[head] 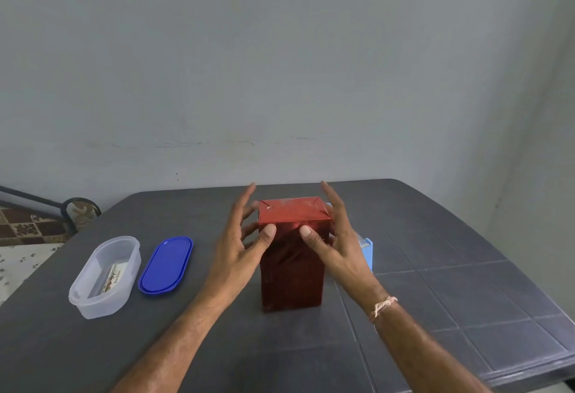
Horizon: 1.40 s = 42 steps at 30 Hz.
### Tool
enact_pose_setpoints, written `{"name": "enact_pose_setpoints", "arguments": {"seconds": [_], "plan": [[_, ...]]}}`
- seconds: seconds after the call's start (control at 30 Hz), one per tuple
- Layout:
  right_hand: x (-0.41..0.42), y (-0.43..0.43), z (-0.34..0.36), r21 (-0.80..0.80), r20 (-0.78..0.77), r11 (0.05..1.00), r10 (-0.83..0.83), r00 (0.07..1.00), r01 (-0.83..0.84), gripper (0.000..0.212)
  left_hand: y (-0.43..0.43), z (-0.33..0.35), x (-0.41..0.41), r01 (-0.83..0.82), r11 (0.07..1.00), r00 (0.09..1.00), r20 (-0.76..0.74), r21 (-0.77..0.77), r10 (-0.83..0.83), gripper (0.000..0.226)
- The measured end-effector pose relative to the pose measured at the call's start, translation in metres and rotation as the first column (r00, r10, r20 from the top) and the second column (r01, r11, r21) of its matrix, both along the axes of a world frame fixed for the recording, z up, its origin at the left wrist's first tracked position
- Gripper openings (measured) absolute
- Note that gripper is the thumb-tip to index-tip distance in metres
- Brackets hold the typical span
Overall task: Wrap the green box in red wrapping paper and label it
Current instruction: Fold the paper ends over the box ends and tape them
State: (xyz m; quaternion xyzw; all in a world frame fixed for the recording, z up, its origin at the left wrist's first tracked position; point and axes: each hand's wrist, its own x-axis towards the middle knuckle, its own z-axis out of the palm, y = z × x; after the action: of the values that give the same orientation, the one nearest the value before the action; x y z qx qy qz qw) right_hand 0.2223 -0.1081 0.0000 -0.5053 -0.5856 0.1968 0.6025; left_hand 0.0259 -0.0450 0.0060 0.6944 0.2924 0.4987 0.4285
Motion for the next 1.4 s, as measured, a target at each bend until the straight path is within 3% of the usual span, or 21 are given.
{"name": "enact_pose_setpoints", "arguments": {"seconds": [0.17,0.33,0.5,0.77,0.93,1.13,1.23,1.3,1.4], "plan": [[0.017,0.007,0.012,0.091,0.352,0.994,-0.087,0.932,0.058,0.062,0.006,0.009,-0.006,0.029,0.971,0.973,-0.228,0.237,0.026,0.048],[0.033,0.011,0.014,0.040,0.447,0.999,-0.046,0.893,0.032,0.049,0.011,0.009,-0.012,0.039,0.974,0.973,-0.230,0.225,0.014,0.040],[0.040,0.014,0.026,-0.013,0.666,0.998,-0.043,0.744,0.069,0.055,0.015,0.013,-0.014,0.064,0.974,0.958,-0.288,0.215,0.000,0.042],[0.030,0.012,0.006,0.049,0.426,0.998,-0.047,0.904,0.029,0.047,0.006,0.004,-0.009,0.077,0.993,0.979,-0.195,0.084,-0.059,0.049],[0.023,0.013,0.005,0.040,0.362,0.998,-0.062,0.930,0.051,0.048,0.007,0.002,-0.009,0.119,0.992,0.983,-0.142,0.027,-0.114,0.057],[0.023,0.016,0.004,0.039,0.258,0.998,-0.063,0.964,0.055,0.045,0.016,-0.027,-0.007,0.156,0.983,0.957,-0.229,-0.101,-0.175,0.092],[0.021,0.016,0.006,0.011,0.201,0.999,-0.038,0.979,0.037,0.042,0.015,-0.049,-0.007,0.137,0.970,0.957,-0.225,-0.203,-0.182,0.078],[0.018,0.018,0.009,-0.023,0.083,1.000,-0.012,0.996,0.014,0.043,0.012,-0.055,-0.008,0.113,0.963,0.972,-0.174,-0.247,-0.158,0.065],[0.015,0.022,0.010,-0.134,-0.084,0.990,-0.059,0.995,0.047,0.053,0.004,-0.049,-0.007,0.065,0.955,0.986,-0.131,-0.290,-0.107,0.067]]}}
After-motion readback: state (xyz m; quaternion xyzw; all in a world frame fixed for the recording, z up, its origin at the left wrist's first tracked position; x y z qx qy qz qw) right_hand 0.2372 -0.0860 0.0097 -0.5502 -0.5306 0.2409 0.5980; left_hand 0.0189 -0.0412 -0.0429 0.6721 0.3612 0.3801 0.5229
